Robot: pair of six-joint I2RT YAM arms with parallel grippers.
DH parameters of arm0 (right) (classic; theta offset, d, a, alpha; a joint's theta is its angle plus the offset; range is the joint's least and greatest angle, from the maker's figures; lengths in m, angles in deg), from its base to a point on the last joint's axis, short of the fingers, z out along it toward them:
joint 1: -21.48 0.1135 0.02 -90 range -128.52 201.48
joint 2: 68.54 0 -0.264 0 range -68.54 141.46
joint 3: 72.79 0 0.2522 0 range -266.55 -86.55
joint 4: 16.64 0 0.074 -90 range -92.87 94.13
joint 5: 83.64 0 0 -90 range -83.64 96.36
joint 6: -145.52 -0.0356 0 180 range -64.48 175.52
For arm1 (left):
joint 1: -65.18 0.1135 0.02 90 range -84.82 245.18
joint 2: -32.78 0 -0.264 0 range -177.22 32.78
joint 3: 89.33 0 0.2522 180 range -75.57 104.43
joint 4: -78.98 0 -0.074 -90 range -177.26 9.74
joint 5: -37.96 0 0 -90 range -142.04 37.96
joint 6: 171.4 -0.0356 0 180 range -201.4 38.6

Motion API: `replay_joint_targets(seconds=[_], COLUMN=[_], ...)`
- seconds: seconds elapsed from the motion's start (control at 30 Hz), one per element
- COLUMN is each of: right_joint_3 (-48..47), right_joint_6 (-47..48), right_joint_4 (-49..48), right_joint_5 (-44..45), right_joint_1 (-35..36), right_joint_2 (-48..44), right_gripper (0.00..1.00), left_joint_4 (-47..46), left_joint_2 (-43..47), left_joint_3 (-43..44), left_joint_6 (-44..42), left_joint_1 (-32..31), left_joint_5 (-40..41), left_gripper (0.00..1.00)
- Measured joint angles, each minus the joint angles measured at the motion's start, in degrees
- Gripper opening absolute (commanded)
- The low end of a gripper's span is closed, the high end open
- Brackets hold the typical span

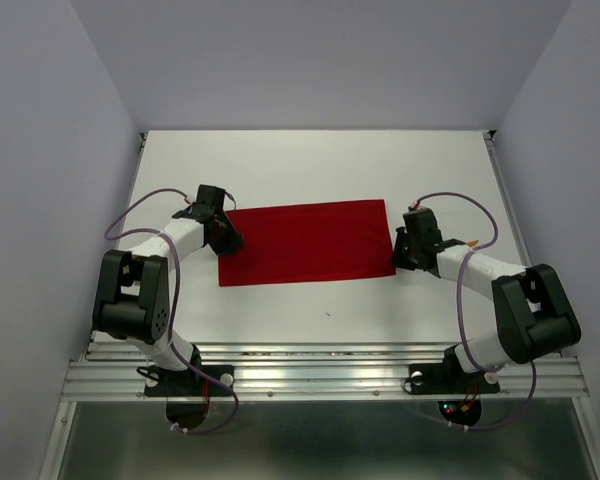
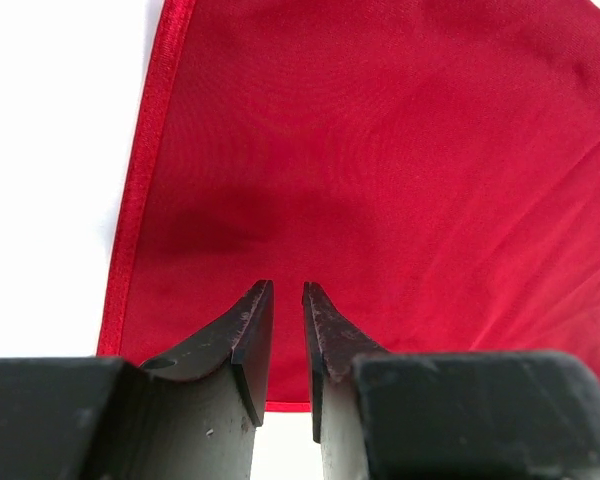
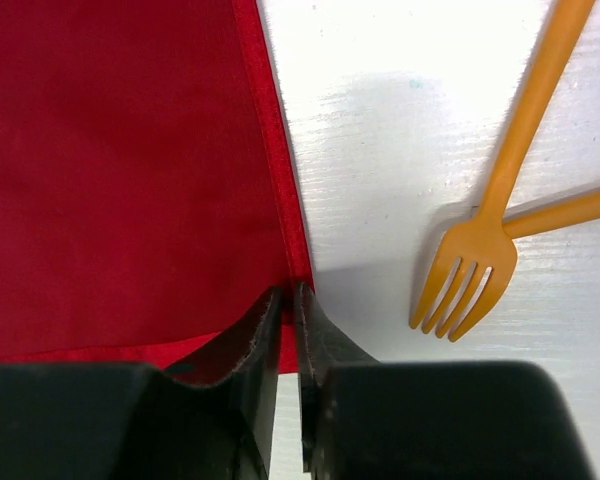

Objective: Fold the napkin into a case and place the utensils inside
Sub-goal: Smooth out the rectangle-folded napkin at the center of the board.

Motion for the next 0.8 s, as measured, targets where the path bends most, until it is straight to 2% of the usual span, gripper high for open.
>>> replay_joint_targets(seconds=[0.1, 0.4, 0.6, 0.63, 0.7, 0.8], right_joint_3=[0.0, 0.0, -0.5, -0.6, -0.6, -0.6], right_joint_6=[0.0, 0.2, 0.5, 0.5, 0.5, 0.3], right_joint_4=[0.0, 0.5, 2.4, 2.4, 2.5, 2.9], right_joint_5=[0.0, 0.0, 0.0, 0.1, 0.4, 1.0], right_joint_1=[0.0, 0.0, 0.0, 0.0, 0.0, 0.0], right_joint_2=[0.1, -0.3, -4.1, -4.7, -5.2, -4.9], right_gripper=[0.01, 0.01, 0.01, 0.13, 0.45, 0.48], left_joint_4=[0.0, 0.0, 0.0, 0.0, -0.1, -0.2], left_joint_2=[0.0, 0.0, -0.1, -0.1, -0.8, -1.3], left_joint_3=[0.0, 0.0, 0.0, 0.0, 0.3, 0.4], left_joint_6=[0.0, 0.0, 0.0, 0.0, -0.1, -0.2], left_joint_1=[0.0, 0.0, 0.0, 0.0, 0.0, 0.0], left_joint_5=[0.0, 0.0, 0.0, 0.0, -0.1, -0.3], left_gripper=[0.30, 0.30, 0.30, 0.30, 0.30, 0.30])
